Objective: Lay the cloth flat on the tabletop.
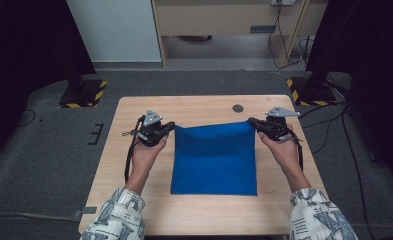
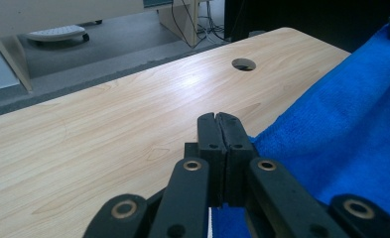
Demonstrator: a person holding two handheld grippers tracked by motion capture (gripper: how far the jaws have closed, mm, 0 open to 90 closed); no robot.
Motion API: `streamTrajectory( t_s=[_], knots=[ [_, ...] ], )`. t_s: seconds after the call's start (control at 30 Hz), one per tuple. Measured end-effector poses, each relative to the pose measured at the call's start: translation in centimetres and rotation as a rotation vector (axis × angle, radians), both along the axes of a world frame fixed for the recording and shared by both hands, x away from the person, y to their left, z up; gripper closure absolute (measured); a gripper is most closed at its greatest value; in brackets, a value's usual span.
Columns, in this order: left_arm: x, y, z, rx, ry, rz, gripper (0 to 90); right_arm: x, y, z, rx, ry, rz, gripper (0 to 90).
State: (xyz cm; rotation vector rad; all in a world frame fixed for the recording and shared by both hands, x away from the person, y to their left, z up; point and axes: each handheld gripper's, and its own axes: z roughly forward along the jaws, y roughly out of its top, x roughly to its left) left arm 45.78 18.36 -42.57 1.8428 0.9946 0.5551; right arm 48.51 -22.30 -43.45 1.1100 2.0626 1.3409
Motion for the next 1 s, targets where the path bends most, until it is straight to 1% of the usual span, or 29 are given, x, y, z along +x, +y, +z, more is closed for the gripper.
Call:
streamTrajectory(
  t_s=[0.17, 0.2, 0.23, 0.33, 0.37, 0.47, 0.57, 0.7, 0.73, 0.8, 0.83, 0.87, 0.93, 1.0],
  knots=[
    [0.5, -0.2, -0.5, 0.011, 0.015, 0.005, 88.8, 0.4, 0.1, -0.3, 0.000, 0.010, -0.006, 88.1],
    [0.7, -0.2, -0.6, 0.016, 0.018, 0.009, 88.8, 0.6, 0.2, -0.4, -0.009, 0.010, -0.007, 88.1],
    [1.1, -0.4, -0.9, 0.025, 0.029, 0.013, 88.8, 0.7, 0.3, -0.7, -0.006, 0.017, -0.014, 88.2],
    [1.6, -0.8, -1.4, 0.044, 0.039, 0.020, 88.8, 1.1, 0.4, -1.2, -0.023, 0.024, -0.018, 88.1],
    [1.8, -0.8, -1.5, 0.034, 0.043, 0.027, 88.8, 1.2, 0.4, -1.4, -0.026, 0.026, -0.022, 88.1],
    [2.3, -0.8, -1.8, 0.030, 0.054, 0.037, 88.8, 1.7, 0.4, -1.9, -0.028, 0.039, -0.029, 88.1],
    [2.6, -0.9, -2.2, 0.034, 0.062, 0.039, 88.8, 1.9, 0.5, -2.2, -0.030, 0.043, -0.037, 88.1],
    [3.0, -1.0, -2.9, 0.046, 0.076, 0.050, 88.8, 2.4, 0.8, -2.9, -0.029, 0.061, -0.054, 88.1],
    [3.1, -1.1, -3.0, 0.043, 0.078, 0.052, 88.8, 2.5, 0.8, -3.0, -0.030, 0.062, -0.056, 88.0],
    [3.3, -1.1, -3.1, 0.047, 0.086, 0.062, 88.8, 2.7, 0.7, -3.3, -0.022, 0.073, -0.064, 88.1],
    [3.4, -1.1, -3.3, 0.048, 0.091, 0.072, 88.8, 2.8, 0.7, -3.4, -0.009, 0.080, -0.069, 88.1],
    [3.4, -1.1, -3.3, 0.048, 0.091, 0.072, 88.8, 2.8, 0.7, -3.4, -0.009, 0.080, -0.069, 88.1],
    [3.8, -1.1, -3.7, 0.042, 0.107, 0.083, 88.7, 3.1, 0.4, -3.5, 0.013, 0.090, -0.080, 88.0],
    [3.9, -1.2, -3.9, 0.048, 0.109, 0.086, 88.7, 3.2, 0.5, -3.6, 0.009, 0.093, -0.083, 88.0]
  ],
)
